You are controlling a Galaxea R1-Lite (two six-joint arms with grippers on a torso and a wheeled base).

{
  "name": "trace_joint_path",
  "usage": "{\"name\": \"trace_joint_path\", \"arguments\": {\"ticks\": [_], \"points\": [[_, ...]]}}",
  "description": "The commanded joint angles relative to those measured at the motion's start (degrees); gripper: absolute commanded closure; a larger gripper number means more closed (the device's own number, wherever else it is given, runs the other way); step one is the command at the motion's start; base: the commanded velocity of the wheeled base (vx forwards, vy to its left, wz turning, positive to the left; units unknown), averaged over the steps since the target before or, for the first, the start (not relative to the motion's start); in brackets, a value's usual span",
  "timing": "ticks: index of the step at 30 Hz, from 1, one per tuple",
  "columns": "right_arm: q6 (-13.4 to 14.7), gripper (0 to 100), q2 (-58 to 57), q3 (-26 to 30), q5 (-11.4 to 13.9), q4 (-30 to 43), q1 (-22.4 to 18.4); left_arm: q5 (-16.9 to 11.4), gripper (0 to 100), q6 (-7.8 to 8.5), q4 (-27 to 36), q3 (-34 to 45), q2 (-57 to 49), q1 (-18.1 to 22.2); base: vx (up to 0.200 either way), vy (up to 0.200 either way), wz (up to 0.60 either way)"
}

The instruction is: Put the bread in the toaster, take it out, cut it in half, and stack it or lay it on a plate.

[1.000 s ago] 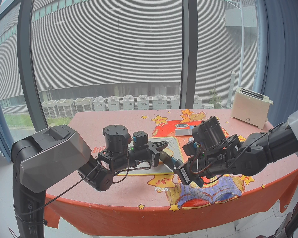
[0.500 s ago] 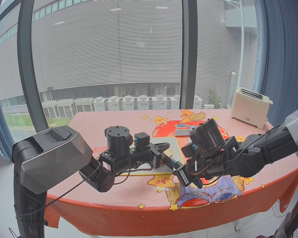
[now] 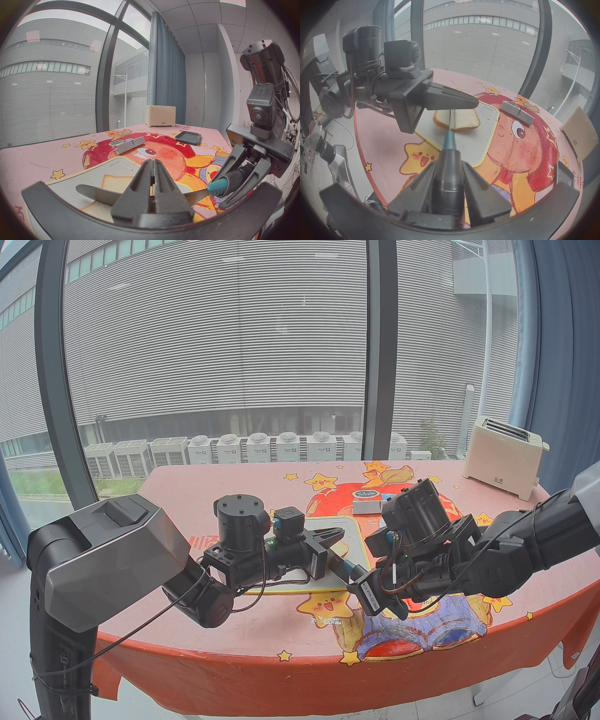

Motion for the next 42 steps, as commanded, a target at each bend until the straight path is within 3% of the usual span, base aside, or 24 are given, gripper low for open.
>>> {"name": "trace_joint_path", "arguments": {"ticks": [1,7,8,20,42], "points": [[0.9,100,0.0,0.0,0.1,0.1,0.0,0.2,100,-0.02,-0.2,-0.7,-0.2,0.4,0.000,0.000,0.00],[1.9,100,-0.6,-0.1,0.1,0.0,0.0,0.9,100,-0.55,-0.2,-1.9,-2.2,1.1,0.000,0.000,0.00],[2.4,100,-1.0,-0.1,0.1,0.0,0.0,2.0,100,-0.64,-0.3,-2.1,-3.1,1.2,0.000,0.000,0.00],[3.3,100,-1.3,-0.1,0.6,0.1,0.0,1.9,100,-0.64,-0.2,-5.0,-3.1,5.1,0.000,0.000,0.00],[4.3,100,-0.7,-0.8,0.9,0.2,0.0,1.3,100,-0.11,-0.2,-4.8,3.4,4.8,0.000,0.000,0.00]]}}
